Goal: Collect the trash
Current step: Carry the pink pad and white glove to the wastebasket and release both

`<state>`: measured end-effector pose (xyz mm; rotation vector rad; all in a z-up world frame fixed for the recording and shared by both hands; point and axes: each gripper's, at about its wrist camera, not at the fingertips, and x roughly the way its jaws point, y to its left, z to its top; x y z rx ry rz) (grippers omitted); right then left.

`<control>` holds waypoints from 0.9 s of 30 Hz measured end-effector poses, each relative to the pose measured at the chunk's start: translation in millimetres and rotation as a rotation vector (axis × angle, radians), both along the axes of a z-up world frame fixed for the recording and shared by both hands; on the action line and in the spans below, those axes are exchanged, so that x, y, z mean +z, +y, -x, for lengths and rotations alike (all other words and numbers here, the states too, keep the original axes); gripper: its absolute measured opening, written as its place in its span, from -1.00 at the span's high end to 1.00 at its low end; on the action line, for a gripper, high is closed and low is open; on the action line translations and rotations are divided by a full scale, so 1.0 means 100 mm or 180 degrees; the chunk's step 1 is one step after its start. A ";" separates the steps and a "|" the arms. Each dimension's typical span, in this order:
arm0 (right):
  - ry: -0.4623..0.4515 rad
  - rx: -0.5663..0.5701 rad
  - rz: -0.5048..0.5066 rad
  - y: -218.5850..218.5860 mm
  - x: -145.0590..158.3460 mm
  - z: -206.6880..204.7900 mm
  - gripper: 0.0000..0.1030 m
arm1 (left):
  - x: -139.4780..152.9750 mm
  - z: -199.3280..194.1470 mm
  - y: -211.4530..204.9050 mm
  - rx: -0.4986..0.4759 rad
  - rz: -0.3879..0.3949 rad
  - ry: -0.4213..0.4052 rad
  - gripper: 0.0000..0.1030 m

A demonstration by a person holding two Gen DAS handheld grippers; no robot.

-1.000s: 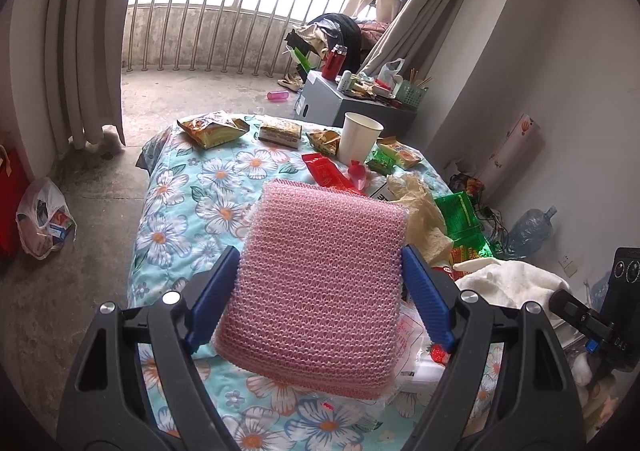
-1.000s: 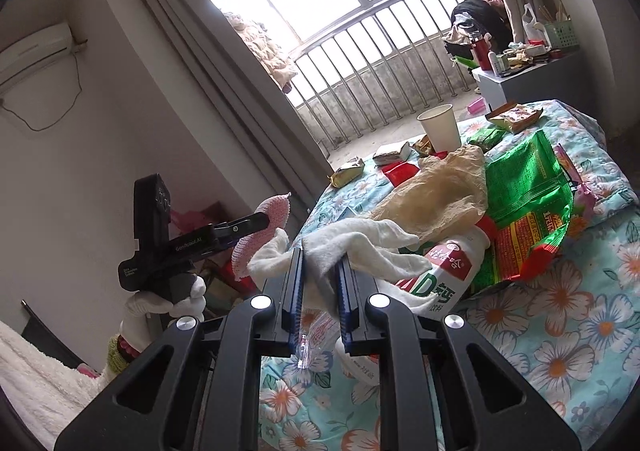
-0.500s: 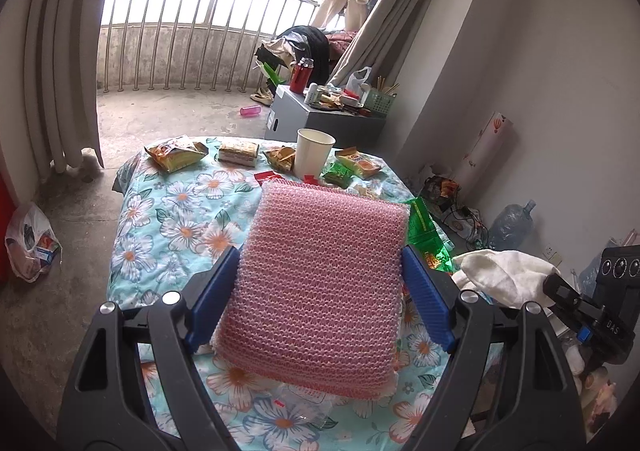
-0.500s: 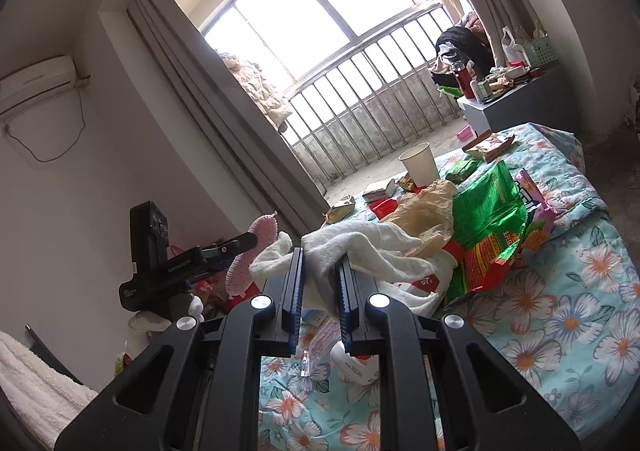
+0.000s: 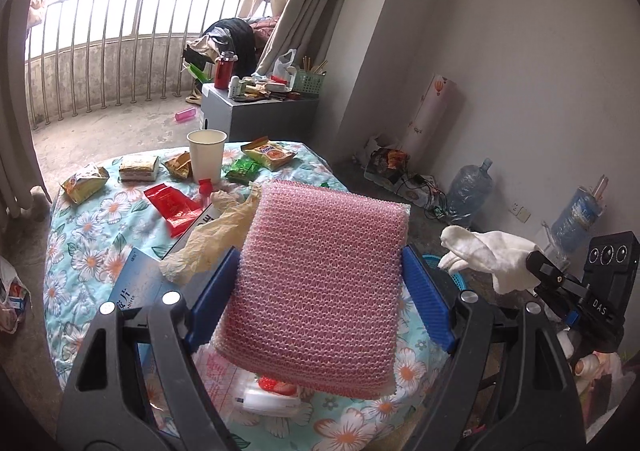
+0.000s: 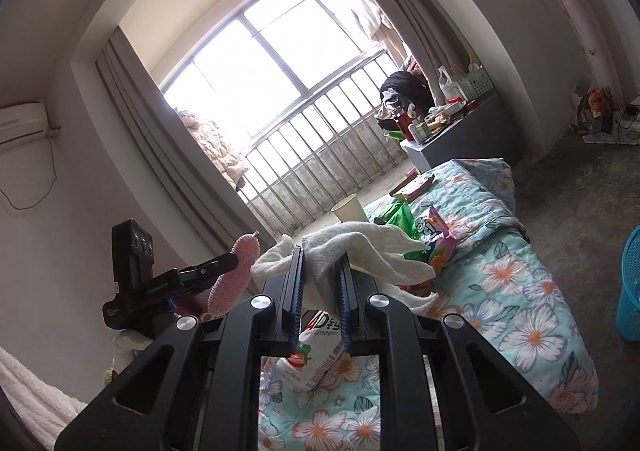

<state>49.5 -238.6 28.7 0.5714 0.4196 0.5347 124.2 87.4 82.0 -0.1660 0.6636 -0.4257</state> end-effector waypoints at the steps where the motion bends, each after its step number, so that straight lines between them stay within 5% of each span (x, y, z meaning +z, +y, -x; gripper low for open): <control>1: -0.0003 -0.0069 -0.0018 -0.10 -0.01 0.02 0.69 | 0.01 -0.02 -0.11 -0.0061 -0.0005 0.0003 -0.50; 16: 0.0241 -0.1407 -0.0274 -1.73 -0.55 0.18 0.69 | -0.21 -0.65 -2.28 -0.1216 -0.0122 0.0227 -0.50; 27: 0.1161 -0.2061 -0.0302 -2.92 -1.57 -0.43 0.69 | -0.95 -1.42 -4.45 -0.1952 -0.0485 0.0628 -0.50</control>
